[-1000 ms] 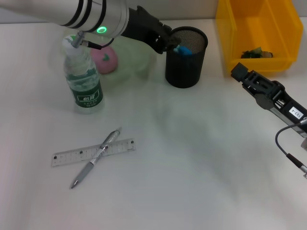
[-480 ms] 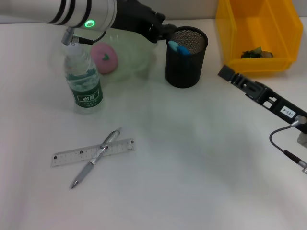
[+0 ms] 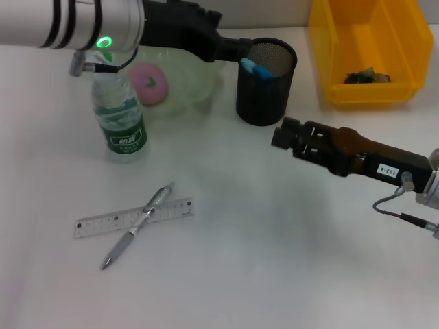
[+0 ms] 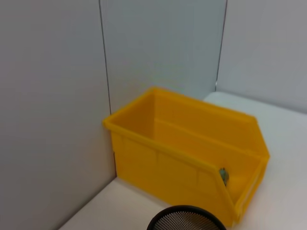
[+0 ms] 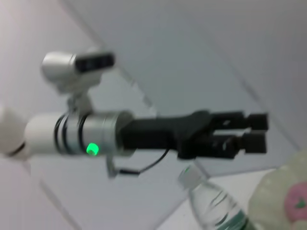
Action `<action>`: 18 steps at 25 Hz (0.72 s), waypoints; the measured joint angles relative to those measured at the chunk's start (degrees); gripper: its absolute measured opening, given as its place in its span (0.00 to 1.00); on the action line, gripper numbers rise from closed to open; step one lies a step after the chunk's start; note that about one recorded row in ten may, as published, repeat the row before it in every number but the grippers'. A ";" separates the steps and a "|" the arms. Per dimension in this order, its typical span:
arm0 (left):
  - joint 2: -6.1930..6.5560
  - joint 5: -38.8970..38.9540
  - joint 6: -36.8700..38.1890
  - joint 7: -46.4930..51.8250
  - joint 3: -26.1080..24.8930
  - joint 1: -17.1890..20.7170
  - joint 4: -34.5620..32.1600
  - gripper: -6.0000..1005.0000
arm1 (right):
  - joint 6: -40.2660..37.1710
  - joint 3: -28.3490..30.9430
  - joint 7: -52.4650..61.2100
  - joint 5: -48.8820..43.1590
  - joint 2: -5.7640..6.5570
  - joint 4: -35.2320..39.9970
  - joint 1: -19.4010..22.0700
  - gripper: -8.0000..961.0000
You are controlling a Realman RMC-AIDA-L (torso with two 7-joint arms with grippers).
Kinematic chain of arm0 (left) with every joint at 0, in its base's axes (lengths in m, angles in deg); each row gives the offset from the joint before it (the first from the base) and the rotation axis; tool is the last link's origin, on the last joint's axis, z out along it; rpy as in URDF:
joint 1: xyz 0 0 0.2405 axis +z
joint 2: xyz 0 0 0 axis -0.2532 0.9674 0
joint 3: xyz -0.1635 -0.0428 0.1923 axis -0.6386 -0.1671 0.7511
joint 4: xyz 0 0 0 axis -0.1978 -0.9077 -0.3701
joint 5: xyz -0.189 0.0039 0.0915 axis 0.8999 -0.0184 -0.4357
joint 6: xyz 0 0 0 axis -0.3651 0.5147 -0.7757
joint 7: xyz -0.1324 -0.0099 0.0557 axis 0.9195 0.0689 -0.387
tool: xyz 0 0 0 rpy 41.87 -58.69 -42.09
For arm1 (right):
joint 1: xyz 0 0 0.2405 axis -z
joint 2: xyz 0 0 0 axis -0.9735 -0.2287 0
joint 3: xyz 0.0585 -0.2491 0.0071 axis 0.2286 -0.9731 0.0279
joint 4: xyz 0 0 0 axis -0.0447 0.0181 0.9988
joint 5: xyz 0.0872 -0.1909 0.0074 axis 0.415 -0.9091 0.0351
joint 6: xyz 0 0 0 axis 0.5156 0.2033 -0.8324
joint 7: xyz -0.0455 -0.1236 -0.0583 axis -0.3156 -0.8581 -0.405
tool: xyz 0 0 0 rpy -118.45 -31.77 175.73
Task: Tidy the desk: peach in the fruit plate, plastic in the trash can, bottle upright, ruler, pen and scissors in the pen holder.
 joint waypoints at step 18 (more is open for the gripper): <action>0.16 41.22 22.03 -30.48 -14.52 22.60 2.20 0.75 | -6.32 6.58 19.29 -29.98 1.55 30.14 -4.86 0.62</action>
